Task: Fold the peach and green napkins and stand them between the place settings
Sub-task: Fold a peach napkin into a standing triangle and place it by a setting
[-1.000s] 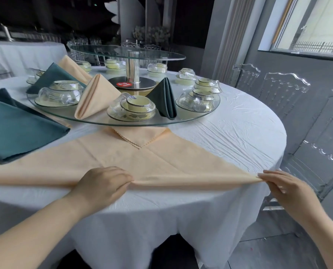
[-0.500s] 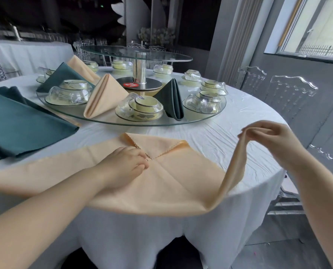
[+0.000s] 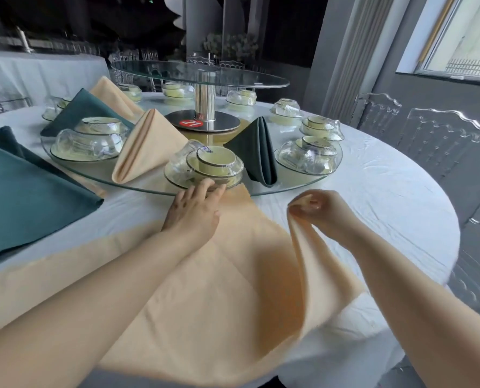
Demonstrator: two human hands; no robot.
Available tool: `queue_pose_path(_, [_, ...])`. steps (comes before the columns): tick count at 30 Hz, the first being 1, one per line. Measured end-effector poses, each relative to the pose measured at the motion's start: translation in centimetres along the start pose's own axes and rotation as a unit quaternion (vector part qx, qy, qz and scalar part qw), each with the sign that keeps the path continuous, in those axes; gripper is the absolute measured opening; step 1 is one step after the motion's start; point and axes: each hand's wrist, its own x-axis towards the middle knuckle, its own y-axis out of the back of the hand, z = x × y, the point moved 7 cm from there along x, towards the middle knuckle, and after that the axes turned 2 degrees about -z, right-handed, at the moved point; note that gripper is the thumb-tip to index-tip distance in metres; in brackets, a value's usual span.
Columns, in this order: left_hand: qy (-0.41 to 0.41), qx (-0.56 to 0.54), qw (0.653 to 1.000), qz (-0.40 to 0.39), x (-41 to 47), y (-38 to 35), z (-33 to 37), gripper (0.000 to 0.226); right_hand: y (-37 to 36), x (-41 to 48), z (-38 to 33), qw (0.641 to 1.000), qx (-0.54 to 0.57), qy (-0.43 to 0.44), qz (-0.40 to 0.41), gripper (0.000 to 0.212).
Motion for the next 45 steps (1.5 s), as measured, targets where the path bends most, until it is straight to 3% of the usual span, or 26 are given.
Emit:
queue_pose_path(3, [-0.036, -0.103, 0.993, -0.036, -1.3, -0.1, 0.0, 0.047, -3.0, 2.4, -0.6, 0.997, -0.073, 0.006, -0.014, 0.005])
queue_pose_path(7, [-0.059, -0.297, 0.949, -0.084, -5.3, 1.1, 0.9, 0.055, -6.5, 4.8, -1.6, 0.99, -0.14, 0.015, -0.033, 0.02])
queue_pose_path(9, [-0.072, -0.33, 0.936, -0.096, -7.2, 2.0, 2.0, 0.072, -7.3, 5.4, -2.1, 0.986, -0.164, 0.011, -0.031, 0.023])
queue_pose_path(12, [-0.141, -0.219, 0.958, -0.118, -9.7, 1.6, 4.0, 0.1, -7.5, 6.0, -2.4, 0.984, -0.176, 0.004, -0.013, 0.04])
queue_pose_path(14, [-0.161, -0.154, 0.965, -0.139, -10.7, 0.6, 4.9, 0.094, -7.1, 6.4, -2.4, 0.989, -0.151, 0.003, 0.006, 0.035])
queue_pose_path(17, [-0.165, -0.103, 0.964, -0.18, -11.6, -0.9, 5.9, 0.094, -7.1, 6.9, -1.9, 0.99, -0.14, -0.004, 0.011, 0.005])
queue_pose_path(21, [-0.153, -0.045, 0.973, -0.165, -11.6, -1.4, 5.0, 0.086, -7.2, 7.1, -1.4, 0.991, -0.132, 0.003, 0.02, 0.006])
queue_pose_path(24, [-0.148, -0.019, 0.978, -0.145, -11.7, -2.9, 4.4, 0.075, -6.9, 6.8, -1.5, 0.994, -0.106, 0.011, 0.039, 0.023])
queue_pose_path(28, [-0.176, -0.02, 0.974, -0.141, -11.5, -1.7, 5.4, 0.089, -5.3, 4.3, -2.4, 0.99, -0.123, 0.024, 0.071, 0.031])
queue_pose_path(30, [-0.184, -0.031, 0.971, -0.147, -11.7, -2.3, 5.3, 0.085, -4.4, 0.9, -3.1, 0.985, -0.143, 0.058, 0.081, 0.03])
queue_pose_path(32, [-0.139, -0.045, 0.968, -0.203, -11.9, -2.4, 5.0, 0.063, -4.8, -3.7, -3.4, 0.979, -0.166, 0.108, 0.047, 0.028])
queue_pose_path(33, [-0.125, -0.045, 0.971, -0.201, -12.0, -2.5, 4.9, 0.064, -5.3, -6.0, -3.5, 0.973, -0.179, 0.147, 0.021, 0.027])
queue_pose_path(34, [-0.123, -0.03, 0.972, -0.196, -11.9, -2.4, 5.0, 0.076, -6.2, -8.1, -3.5, 0.963, -0.197, 0.183, -0.016, 0.028])
queue_pose_path(35, [-0.154, -0.017, 0.98, -0.126, -11.9, -1.9, 5.4, 0.09, -7.2, -9.7, -3.1, 0.948, -0.223, 0.22, -0.052, 0.032])
queue_pose_path(37, [-0.147, 0.008, 0.974, -0.169, -12.2, -2.3, 5.5, 0.102, -8.2, -11.3, -1.8, 0.925, -0.265, 0.254, -0.101, 0.037])
queue_pose_path(39, [-0.159, 0.013, 0.97, -0.181, -12.0, -2.6, 5.6, 0.102, -7.6, -10.7, -0.8, 0.918, -0.308, 0.227, -0.104, 0.061])
queue_pose_path(41, [-0.157, 0.006, 0.973, -0.172, -12.1, -2.5, 5.7, 0.102, -5.8, -9.3, 0.9, 0.927, -0.334, 0.144, -0.094, 0.079])
queue_pose_path(45, [-0.165, -0.001, 0.973, -0.164, -12.1, -2.8, 5.6, 0.102, -0.9, -6.8, 4.6, 0.935, -0.352, -0.027, 0.006, 0.044])
